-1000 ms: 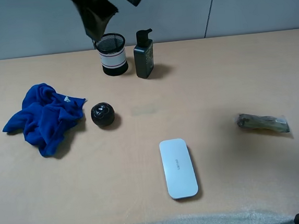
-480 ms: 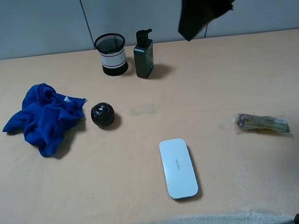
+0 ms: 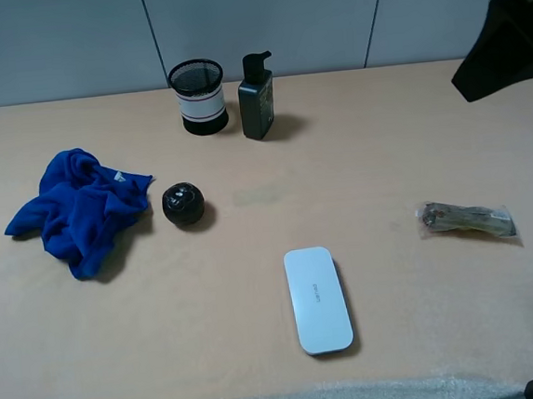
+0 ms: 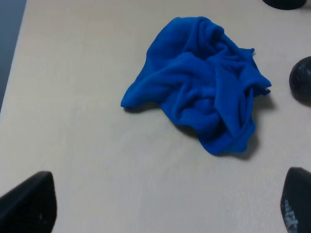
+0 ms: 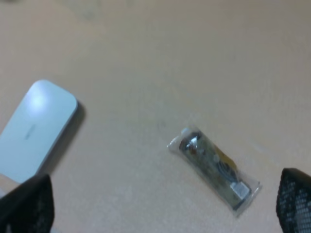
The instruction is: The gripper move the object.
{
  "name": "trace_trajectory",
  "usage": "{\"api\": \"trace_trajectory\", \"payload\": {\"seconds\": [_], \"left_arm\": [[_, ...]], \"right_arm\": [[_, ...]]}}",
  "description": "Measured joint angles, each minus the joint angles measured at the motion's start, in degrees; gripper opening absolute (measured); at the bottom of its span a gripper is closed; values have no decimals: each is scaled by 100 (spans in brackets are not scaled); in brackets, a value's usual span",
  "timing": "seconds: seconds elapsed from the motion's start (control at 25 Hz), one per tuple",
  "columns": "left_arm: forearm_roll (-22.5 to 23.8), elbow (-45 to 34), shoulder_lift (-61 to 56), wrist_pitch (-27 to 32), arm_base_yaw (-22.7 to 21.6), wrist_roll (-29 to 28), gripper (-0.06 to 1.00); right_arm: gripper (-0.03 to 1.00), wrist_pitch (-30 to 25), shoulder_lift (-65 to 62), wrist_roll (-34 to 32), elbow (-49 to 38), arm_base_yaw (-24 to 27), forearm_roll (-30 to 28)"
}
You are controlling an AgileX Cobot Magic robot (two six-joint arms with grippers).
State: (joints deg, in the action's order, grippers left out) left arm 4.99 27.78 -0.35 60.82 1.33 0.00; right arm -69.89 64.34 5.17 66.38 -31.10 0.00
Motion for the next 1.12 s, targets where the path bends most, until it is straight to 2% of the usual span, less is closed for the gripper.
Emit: {"api": "trace_trajectory", "payload": {"seconds": [0.28, 0.92, 1.12], "left_arm": [[0, 0, 0, 0, 0, 0, 93], [0, 0, 0, 0, 0, 0, 93], [0, 0, 0, 0, 0, 0, 93]], "right_arm": [[69, -6, -863, -210, -487, 45, -171], [69, -5, -3107, -1392, -2084, 67, -894], [69, -5, -4062, -1513, -2490, 669, -1154]]}}
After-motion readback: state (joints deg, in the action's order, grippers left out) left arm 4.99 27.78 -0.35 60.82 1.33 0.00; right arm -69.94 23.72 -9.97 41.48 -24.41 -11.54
